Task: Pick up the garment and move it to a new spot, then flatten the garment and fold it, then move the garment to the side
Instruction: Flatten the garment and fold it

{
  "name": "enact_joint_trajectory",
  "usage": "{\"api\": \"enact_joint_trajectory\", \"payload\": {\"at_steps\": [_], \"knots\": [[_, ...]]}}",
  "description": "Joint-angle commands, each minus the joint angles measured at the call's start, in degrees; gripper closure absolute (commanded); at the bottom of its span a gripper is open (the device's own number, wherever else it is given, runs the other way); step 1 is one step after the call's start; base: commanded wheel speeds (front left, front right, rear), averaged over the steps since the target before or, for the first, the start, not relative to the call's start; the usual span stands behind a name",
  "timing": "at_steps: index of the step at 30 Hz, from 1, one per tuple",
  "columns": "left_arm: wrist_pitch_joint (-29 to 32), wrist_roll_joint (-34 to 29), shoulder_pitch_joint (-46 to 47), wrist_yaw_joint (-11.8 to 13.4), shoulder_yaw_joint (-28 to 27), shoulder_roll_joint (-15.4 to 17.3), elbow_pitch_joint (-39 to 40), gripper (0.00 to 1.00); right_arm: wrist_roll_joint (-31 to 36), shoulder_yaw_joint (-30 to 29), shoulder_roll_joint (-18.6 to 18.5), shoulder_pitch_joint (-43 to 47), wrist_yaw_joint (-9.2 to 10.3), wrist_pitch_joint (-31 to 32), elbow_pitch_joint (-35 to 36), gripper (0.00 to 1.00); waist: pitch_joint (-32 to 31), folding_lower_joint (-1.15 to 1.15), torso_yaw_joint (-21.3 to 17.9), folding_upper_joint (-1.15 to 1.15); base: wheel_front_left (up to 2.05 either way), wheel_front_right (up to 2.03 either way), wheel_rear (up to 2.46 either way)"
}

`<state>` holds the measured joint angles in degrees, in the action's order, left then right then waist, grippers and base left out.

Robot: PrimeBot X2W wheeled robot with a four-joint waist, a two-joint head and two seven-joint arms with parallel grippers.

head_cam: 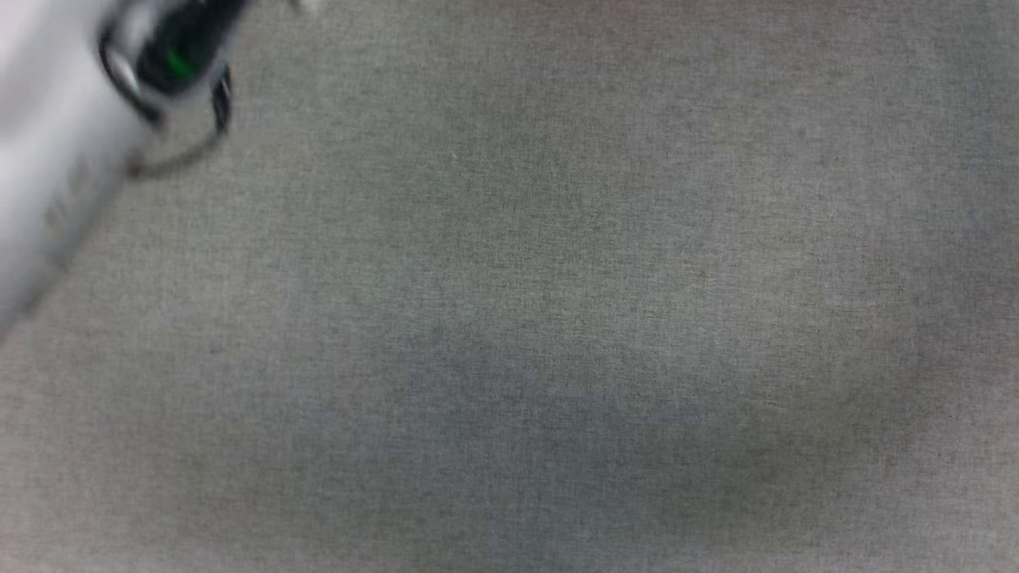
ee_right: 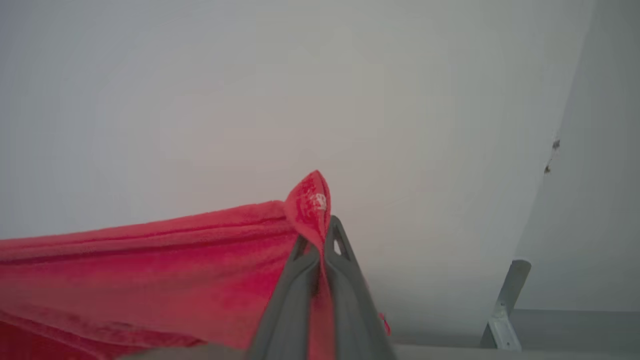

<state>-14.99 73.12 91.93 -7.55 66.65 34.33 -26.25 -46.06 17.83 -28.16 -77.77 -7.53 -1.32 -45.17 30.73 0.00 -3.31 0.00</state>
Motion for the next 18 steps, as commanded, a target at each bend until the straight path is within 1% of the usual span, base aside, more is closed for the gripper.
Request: {"api": "enact_joint_trajectory", "payload": {"at_steps": [1, 5, 10, 12, 13, 15, 18], "knots": [[-0.1, -1.5, -4.7, 0.2, -1.5, 1.0, 2.1, 1.0, -2.0, 1.2, -1.2, 3.7, 0.08, 0.3, 2.0, 1.0, -0.3, 0.0, 0.2, 0.0, 0.0, 0.0, 0.0], [-0.1, -4.4, -16.9, 0.2, -8.6, 1.7, 9.1, 1.0, -6.5, 3.8, -4.5, 14.3, 0.08, 1.8, 8.8, 1.0, -1.9, 0.0, 0.9, 0.0, 0.0, 0.0, 0.0], [-0.1, -9.5, -31.2, 0.2, -13.5, 3.1, 16.5, 1.0, -9.8, 5.7, -9.9, 28.1, 0.08, 4.3, 18.9, 1.0, -4.3, 0.0, 1.9, 0.0, 0.0, 0.0, 0.0], [-0.1, -12.0, -36.0, 0.2, -15.2, 3.5, 18.8, 1.0, -10.9, 5.1, -11.8, 33.5, 0.08, 5.4, 22.9, 1.0, -5.3, 0.0, 2.1, 0.0, 0.0, 0.0, 0.0], [-0.1, -12.0, -36.0, 0.2, -15.2, 3.5, 18.8, 1.0, -10.9, 5.1, -11.8, 33.5, 0.08, 5.4, 22.9, 1.0, -5.3, 0.0, 2.1, 0.0, 0.0, 0.0, 0.0], [-0.1, -15.0, -40.6, 0.2, -16.1, 3.9, 20.7, 1.0, -11.7, 3.4, -13.5, 38.5, 0.08, 6.0, 26.5, 1.0, -6.4, 0.0, 2.2, 0.0, 0.0, 0.0, 0.0], [-0.1, -18.9, -47.2, 0.2, -17.5, 4.2, 23.2, 1.0, -11.7, 0.5, -15.0, 46.0, 0.08, 7.3, 31.6, 1.0, -7.9, 0.0, 2.2, 0.0, 0.0, 0.0, 0.0]]}}
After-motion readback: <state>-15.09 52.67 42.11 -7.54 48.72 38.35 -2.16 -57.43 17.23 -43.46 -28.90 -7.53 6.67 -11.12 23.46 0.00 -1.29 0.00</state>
